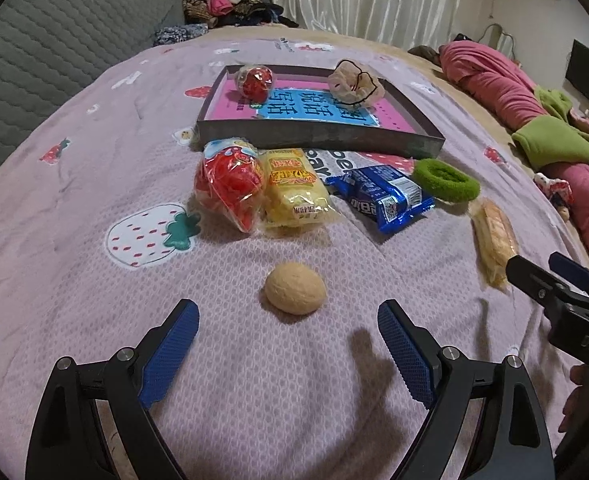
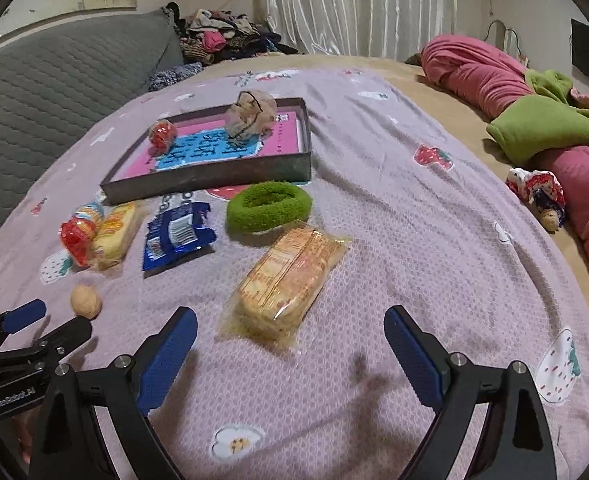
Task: Organize objects
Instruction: 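Close the left tool on the walnut while the right grips the clear-wrapped bread pack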
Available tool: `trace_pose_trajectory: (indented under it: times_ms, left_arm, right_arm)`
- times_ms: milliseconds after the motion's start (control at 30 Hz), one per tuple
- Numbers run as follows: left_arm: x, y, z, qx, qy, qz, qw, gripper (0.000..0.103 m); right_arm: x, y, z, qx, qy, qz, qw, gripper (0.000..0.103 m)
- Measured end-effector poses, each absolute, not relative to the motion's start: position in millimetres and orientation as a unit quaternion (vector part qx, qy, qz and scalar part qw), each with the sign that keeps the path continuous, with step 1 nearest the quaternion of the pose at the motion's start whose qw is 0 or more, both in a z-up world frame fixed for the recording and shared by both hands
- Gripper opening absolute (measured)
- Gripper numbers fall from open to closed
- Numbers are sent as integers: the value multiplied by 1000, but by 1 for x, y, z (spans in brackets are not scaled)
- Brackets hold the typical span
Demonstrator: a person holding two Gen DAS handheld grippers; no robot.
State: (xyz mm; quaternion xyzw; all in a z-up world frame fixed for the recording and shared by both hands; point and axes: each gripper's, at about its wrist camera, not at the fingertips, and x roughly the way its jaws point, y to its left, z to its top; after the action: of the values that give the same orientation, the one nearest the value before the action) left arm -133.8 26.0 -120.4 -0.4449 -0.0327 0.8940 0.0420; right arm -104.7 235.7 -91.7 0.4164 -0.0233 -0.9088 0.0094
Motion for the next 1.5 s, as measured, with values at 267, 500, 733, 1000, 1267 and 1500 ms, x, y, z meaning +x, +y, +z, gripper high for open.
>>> trace_pose_trajectory:
  times_ms: [267,500,733,1000,1267,1500]
  left_arm:
    - [-150,21,-130,-452,-44,890,41,92]
    - [-159,18,-134,-450,-41,891,43,91]
    - [-160,22,-138,-448,-23,893,45,85]
    - [-160,24,-137,-443,-23,894,55,48]
    - [-157,25,-139,-443,-22,894,68,36]
    - [-155,22,-139,-443,-28,893,73,36]
  right_arm:
    - [-133,242,-105,437,-55,-898,-4,95]
    - [-142,241,-112,442,-65,-895,0,95]
    - [-147,240,-120,448,-81,-890,12,95]
    - [-157,235,-125,458,-69,-886,1,86]
    - [-153,230,-122,447,-47,-893,9,61]
    - [-141,222,-119,442,-37,-895,44,48]
